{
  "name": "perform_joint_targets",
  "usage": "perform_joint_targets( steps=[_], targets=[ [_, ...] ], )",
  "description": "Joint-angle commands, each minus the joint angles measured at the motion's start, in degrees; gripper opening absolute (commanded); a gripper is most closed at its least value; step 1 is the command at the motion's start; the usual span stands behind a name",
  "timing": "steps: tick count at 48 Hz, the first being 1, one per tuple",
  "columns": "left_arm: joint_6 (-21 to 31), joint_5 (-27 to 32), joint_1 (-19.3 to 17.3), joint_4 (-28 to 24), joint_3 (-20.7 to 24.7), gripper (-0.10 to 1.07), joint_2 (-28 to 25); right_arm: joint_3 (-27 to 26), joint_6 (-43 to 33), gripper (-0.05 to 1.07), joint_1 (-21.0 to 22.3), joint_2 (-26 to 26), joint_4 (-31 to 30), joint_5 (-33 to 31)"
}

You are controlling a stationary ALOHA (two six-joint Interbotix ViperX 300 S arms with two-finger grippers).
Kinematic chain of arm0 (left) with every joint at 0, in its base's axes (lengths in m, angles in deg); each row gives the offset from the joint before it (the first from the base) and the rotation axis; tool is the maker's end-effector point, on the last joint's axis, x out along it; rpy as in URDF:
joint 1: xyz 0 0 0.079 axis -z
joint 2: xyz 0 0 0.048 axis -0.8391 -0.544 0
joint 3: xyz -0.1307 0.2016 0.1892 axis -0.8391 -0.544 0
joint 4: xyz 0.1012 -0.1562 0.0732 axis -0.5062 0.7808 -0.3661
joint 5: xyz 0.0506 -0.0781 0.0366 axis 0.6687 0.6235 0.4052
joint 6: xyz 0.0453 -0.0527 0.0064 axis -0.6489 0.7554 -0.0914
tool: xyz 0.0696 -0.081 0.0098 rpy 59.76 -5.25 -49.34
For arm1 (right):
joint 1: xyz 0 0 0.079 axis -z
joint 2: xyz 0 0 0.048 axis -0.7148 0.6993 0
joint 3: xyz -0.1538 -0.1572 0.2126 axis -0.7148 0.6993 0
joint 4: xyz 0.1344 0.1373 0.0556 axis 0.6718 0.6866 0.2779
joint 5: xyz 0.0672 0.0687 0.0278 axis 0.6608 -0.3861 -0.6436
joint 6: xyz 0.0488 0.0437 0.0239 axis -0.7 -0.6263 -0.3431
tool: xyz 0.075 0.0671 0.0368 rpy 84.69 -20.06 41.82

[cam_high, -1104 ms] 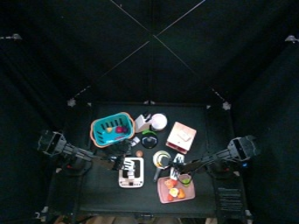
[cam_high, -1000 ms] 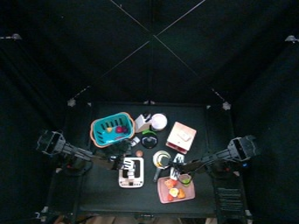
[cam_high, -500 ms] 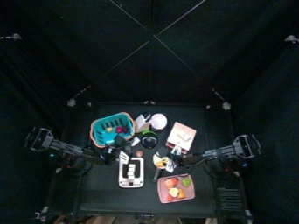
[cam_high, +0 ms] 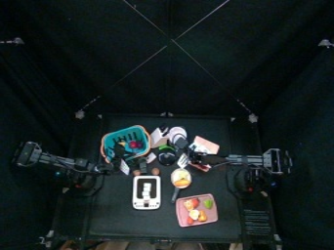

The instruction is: Grab cleaver

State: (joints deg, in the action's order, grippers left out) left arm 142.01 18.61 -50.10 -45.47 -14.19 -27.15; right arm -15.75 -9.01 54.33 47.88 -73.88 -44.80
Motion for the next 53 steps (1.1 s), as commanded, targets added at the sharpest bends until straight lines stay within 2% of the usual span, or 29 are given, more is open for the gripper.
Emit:
perform_joint_targets(
  steps=[1,8,12,17,23,33,44,53],
  targets=[
    [0.1,-2.1,-2.5,-2.4,-1.4,0.88,1.8,-5.0,1.5,0.98,3.4,0.3,2.2,-0.1],
    [-0.1,-7.1,-5.4,-6.9,-3.1,0.88,2.1,-10.1,4.6,0.98,7.3,2.8,10.3,-1.5],
    [-0.1,-10.1,-6.3,-10.7,-3.7,0.88,2.1,-13.9,8.5,0.98,9.2,4.4,14.6,-5.3],
    [0.0,-11.9,-6.9,-13.8,-4.5,0.88,2.1,-17.6,15.3,0.98,11.4,5.8,16.4,-10.0],
    [-0.1,-12.4,-7.1,-16.0,-5.2,0.88,2.6,-19.5,22.0,0.98,13.3,6.7,17.5,-10.5],
    [-0.1,-14.9,-6.9,-16.8,-6.4,0.88,4.5,-18.2,34.6,0.98,16.7,7.3,21.4,-4.6],
    [-0.1,-14.9,-6.9,-16.8,-6.9,0.88,5.2,-16.4,51.5,0.98,19.3,9.2,27.8,0.4],
    [-0.1,-14.9,-7.9,-16.8,-7.6,0.88,5.2,-17.1,62.8,0.98,20.7,11.1,33.2,4.9]
  ],
)
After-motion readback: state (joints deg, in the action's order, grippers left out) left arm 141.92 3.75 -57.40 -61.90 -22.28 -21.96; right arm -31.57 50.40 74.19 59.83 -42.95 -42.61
